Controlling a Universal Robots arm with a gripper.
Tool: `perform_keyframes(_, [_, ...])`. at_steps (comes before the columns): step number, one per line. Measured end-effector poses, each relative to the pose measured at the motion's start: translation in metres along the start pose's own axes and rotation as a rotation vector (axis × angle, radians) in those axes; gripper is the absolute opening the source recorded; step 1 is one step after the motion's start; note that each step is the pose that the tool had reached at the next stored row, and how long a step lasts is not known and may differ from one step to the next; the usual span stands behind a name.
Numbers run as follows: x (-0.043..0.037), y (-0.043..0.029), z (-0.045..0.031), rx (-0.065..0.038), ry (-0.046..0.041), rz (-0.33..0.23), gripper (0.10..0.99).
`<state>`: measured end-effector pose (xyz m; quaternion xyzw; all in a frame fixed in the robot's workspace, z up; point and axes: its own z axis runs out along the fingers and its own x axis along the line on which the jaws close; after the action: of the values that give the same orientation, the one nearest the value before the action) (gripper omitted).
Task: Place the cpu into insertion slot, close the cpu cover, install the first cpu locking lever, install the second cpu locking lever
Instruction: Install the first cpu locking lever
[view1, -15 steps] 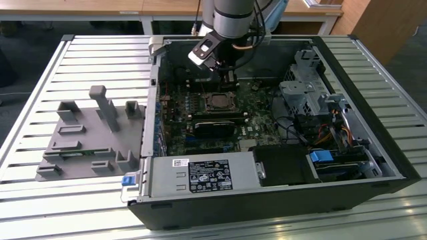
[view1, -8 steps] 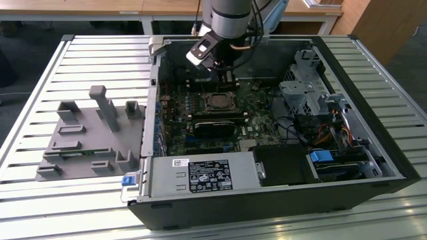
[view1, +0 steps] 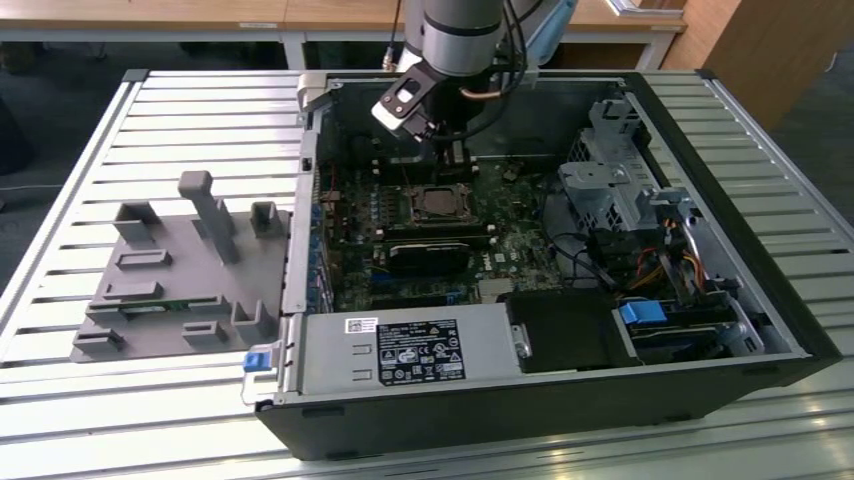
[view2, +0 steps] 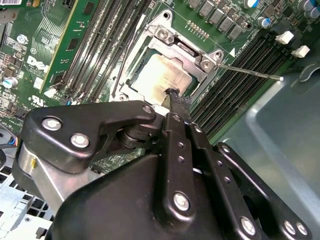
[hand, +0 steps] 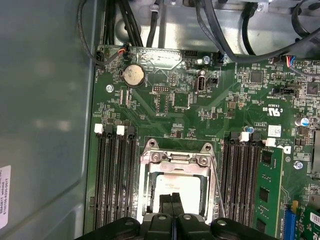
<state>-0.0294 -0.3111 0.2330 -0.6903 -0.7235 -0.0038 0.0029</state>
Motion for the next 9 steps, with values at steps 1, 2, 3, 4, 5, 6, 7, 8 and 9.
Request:
perform_keyframes(1, [0.0, 0.0, -0.0002, 0.0, -0.0004, 0.0, 0.106])
perform_keyframes(2, [0.0, 0.0, -0.0005, 0.0, -0.0006, 0.0, 0.106])
perform_keyframes(3, [0.0, 0.0, -0.0008, 0.0, -0.001, 0.0, 0.106])
perform_keyframes(4, [0.0002, 0.0, -0.001, 0.0, -0.0018, 0.0, 0.106])
perform_keyframes(5, [0.0002, 0.0, -0.0014, 0.0, -0.003, 0.0, 0.106])
perform_keyframes(6, [0.0001, 0.0, -0.0019, 0.0, -0.0038, 0.0, 0.106])
perform_keyframes(7, [0.0001, 0.0, -0.0028, 0.0, -0.0047, 0.0, 0.106])
perform_keyframes(8, [0.0002, 0.0, -0.0042, 0.0, -0.0051, 0.0, 0.106])
perform_keyframes(9, [0.0002, 0.0, -0.0061, 0.0, -0.0053, 0.0, 0.106])
